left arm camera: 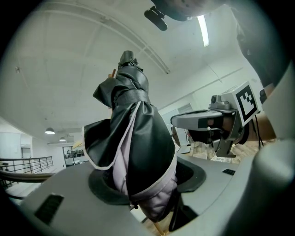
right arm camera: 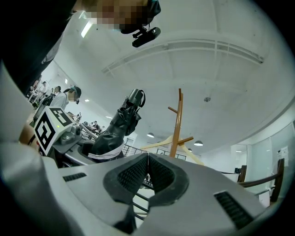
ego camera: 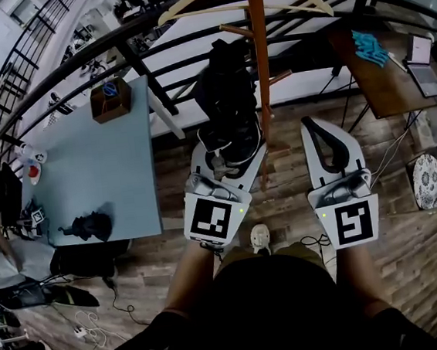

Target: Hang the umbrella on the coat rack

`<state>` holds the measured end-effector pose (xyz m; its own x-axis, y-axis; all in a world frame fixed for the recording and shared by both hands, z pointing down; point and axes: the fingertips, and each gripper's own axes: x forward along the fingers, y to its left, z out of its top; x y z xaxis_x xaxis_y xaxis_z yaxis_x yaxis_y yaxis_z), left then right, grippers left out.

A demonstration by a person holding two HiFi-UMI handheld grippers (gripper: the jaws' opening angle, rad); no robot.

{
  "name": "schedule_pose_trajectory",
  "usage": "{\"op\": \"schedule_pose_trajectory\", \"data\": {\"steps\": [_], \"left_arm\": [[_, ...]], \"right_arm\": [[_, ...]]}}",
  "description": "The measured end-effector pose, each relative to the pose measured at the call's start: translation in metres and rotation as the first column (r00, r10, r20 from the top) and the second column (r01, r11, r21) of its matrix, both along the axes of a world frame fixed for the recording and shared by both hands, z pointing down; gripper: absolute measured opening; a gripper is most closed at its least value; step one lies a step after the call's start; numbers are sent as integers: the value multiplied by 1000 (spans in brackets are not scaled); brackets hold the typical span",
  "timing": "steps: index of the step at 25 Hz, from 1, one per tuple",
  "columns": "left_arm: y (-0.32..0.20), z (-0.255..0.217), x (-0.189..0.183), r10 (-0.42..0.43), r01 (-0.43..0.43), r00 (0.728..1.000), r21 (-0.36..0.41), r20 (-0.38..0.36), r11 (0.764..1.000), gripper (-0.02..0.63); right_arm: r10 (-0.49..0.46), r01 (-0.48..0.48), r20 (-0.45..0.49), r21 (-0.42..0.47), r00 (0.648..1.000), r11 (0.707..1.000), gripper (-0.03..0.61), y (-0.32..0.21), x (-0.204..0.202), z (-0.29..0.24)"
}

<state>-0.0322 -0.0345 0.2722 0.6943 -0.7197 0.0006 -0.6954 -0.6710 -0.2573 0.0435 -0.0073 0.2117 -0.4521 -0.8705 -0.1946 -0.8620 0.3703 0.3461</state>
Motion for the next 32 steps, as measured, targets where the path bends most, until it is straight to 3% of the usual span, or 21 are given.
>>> {"op": "schedule_pose_trajectory", "data": {"steps": [14, 25, 32], "left_arm": [[-27, -16, 6, 59, -58, 998, 34, -21, 998, 255], [-45, -8, 2, 46, -45, 999, 12, -19, 999, 255], [-67, 6, 2, 5, -3, 999, -37, 46, 999, 255]], "right_arm": [[26, -26, 1, 40, 1000, 999, 29, -29, -8, -15], [28, -27, -7, 30, 1000, 999, 29, -47, -6, -12], [-9, 9, 5, 3, 1000, 1000, 30, -74, -1, -5]]}}
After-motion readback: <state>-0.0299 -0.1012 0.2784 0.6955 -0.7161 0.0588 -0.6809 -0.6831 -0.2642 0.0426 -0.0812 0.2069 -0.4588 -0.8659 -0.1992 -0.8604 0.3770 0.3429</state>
